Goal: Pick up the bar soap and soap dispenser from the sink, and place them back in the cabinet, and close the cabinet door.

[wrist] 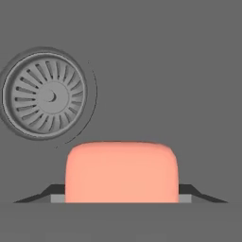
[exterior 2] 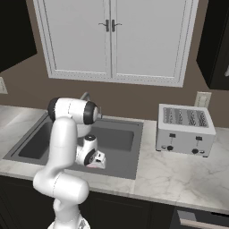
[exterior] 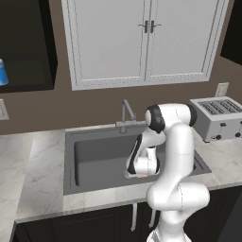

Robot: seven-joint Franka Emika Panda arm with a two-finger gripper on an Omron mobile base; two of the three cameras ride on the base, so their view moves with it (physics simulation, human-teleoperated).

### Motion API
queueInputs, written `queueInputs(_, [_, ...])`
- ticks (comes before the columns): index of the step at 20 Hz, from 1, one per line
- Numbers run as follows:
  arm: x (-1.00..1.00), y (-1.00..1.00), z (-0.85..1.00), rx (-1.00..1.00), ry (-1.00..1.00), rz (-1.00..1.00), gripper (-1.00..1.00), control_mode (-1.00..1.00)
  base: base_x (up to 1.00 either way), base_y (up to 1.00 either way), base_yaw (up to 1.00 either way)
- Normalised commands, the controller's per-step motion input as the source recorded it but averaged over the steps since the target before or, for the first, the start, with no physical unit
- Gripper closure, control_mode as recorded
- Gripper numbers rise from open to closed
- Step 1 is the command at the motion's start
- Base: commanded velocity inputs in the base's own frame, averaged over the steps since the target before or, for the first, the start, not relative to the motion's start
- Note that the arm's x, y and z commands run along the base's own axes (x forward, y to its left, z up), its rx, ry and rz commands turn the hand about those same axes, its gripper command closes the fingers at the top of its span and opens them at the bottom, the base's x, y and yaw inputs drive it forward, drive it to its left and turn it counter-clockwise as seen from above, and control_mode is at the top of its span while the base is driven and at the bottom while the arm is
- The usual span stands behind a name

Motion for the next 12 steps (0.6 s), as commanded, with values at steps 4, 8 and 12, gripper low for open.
queueInputs(4, [0.0, 0.0, 0.24, 0.0, 0.0, 0.0, 1.0, -1.0, 0.0, 0.0, 0.0])
queueInputs(8, [0.0, 0.0, 0.24, 0.0, 0.0, 0.0, 1.0, -1.0, 0.0, 0.0, 0.0])
queueInputs(12, [0.0, 0.0, 0.23, 0.0, 0.0, 0.0, 1.0, -1.0, 0.0, 0.0, 0.0])
